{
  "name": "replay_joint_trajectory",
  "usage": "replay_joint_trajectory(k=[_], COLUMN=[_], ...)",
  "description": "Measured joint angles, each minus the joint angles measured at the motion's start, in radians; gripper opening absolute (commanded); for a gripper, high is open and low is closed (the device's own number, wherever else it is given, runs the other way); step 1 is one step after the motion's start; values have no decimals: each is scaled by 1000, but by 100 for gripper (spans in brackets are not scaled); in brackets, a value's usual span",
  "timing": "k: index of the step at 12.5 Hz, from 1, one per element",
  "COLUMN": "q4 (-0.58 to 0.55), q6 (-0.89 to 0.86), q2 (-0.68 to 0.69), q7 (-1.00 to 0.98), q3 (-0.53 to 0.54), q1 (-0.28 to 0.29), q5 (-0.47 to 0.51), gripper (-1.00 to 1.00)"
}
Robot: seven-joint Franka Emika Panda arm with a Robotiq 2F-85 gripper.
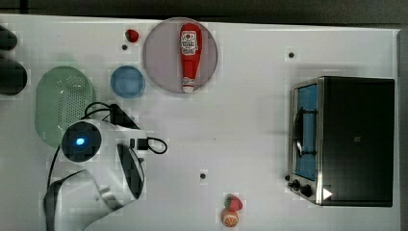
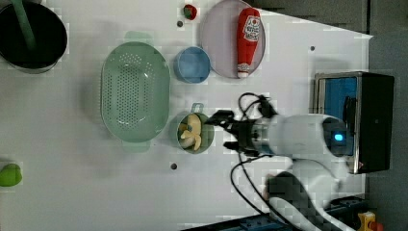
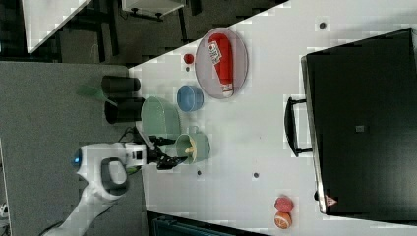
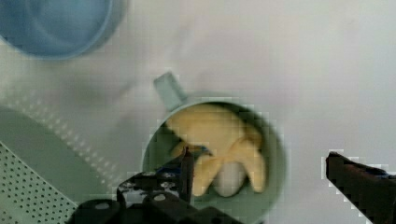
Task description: Pick Banana and place it in mug.
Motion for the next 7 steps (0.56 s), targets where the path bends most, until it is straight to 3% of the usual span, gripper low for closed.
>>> replay_joint_trajectory(k=[4,7], q4=[102,268], q6=[-315,-508], q2=[-230,-313], q7=[2,0], q3=[-54,-150], q1=[-1,1], q5=[6,14], gripper=[100,100])
